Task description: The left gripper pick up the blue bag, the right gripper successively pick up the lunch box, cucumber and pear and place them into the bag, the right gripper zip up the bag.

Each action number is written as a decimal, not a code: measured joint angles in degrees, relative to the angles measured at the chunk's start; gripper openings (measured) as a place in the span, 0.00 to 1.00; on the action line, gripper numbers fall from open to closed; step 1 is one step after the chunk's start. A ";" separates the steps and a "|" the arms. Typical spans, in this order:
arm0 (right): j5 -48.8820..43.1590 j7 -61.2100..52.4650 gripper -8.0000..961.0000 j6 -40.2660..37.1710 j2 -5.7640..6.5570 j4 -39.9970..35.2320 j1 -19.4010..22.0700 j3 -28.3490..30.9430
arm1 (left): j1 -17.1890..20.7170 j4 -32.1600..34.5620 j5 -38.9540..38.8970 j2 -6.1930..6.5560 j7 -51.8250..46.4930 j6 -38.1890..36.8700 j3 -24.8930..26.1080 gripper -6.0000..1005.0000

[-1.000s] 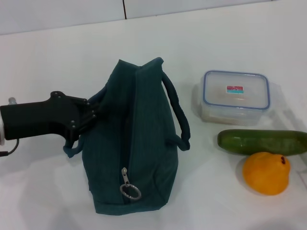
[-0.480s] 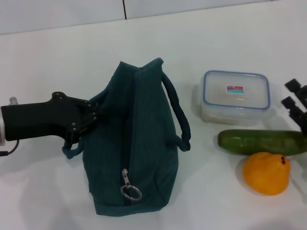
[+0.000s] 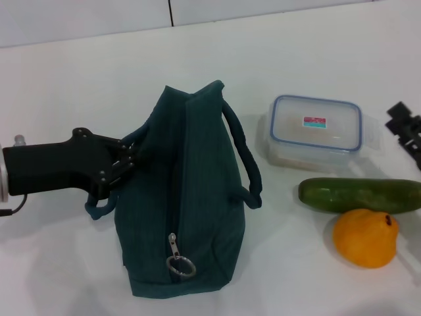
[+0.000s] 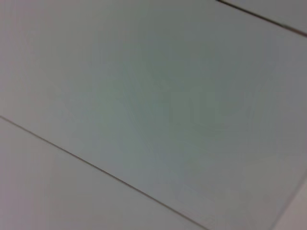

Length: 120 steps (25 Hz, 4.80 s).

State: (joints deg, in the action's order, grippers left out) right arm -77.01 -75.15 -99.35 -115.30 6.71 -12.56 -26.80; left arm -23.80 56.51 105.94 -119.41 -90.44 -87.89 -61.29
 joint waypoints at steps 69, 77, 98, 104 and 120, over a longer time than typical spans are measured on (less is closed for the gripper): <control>-7.44 -5.07 0.78 6.78 0.82 -19.18 -0.58 -13.68 | -0.66 -2.42 -0.64 -0.03 0.24 2.21 0.05 0.06; -8.22 -5.67 0.78 9.22 0.63 -18.84 -2.34 -14.86 | -1.08 -2.36 -0.67 -0.04 0.12 2.12 0.02 0.06; -8.07 -11.44 0.78 14.62 0.80 -23.62 -4.03 -14.33 | -1.60 -2.41 -0.31 0.12 0.18 2.25 0.29 0.06; -8.18 -11.90 0.78 16.44 0.88 -23.91 -5.42 -14.44 | -1.60 -2.24 -0.20 0.38 0.18 2.28 0.41 0.06; -1.66 -10.95 0.78 9.67 0.73 -20.60 -1.38 -3.82 | -1.70 -1.93 -0.21 0.24 0.88 2.19 0.17 0.06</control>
State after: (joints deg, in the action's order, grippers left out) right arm -78.67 -86.10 -89.68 -114.57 -13.89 -13.94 -30.62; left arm -25.50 54.58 105.73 -119.17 -89.56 -85.70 -61.12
